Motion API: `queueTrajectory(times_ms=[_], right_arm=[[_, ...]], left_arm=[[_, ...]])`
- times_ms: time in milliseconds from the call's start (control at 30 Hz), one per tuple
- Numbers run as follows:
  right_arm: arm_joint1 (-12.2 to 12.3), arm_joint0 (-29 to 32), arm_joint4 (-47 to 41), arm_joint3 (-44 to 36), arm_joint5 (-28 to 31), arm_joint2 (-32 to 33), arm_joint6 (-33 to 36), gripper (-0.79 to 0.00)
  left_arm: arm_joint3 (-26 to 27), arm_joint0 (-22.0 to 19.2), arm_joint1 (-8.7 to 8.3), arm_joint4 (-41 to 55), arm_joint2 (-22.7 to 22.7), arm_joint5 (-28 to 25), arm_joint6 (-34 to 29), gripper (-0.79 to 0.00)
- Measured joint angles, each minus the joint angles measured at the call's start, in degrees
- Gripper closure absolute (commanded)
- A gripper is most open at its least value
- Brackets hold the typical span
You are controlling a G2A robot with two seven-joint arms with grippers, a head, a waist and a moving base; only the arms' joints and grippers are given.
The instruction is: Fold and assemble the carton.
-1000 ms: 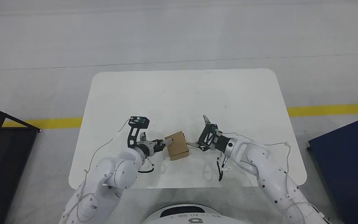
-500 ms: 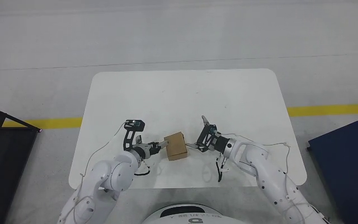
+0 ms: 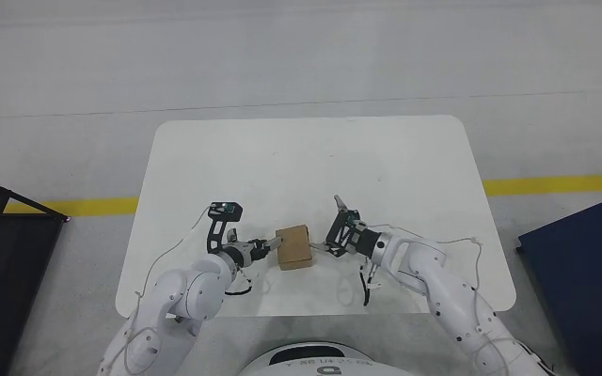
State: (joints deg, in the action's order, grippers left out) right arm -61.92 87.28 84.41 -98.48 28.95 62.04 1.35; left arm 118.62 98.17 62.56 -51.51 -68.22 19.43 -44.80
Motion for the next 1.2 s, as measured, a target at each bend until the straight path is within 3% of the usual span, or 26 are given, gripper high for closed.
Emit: queueTrajectory(times_ms=[600,1200], right_arm=[[0.4,1.8,-2.5,-1.3,-3.7,4.2,-1.4,-0.785],[-1.1,-4.0,-1.6,-0.3,-3.3,-2.1,3.0,-0.785]], left_arm=[[0.1,-0.5,0.27,-0.9,0.8,-0.1,-0.8,-0.785],[0.3,0.0,0.49,-1.3,1.0,-0.1,-0.4,-0.785]])
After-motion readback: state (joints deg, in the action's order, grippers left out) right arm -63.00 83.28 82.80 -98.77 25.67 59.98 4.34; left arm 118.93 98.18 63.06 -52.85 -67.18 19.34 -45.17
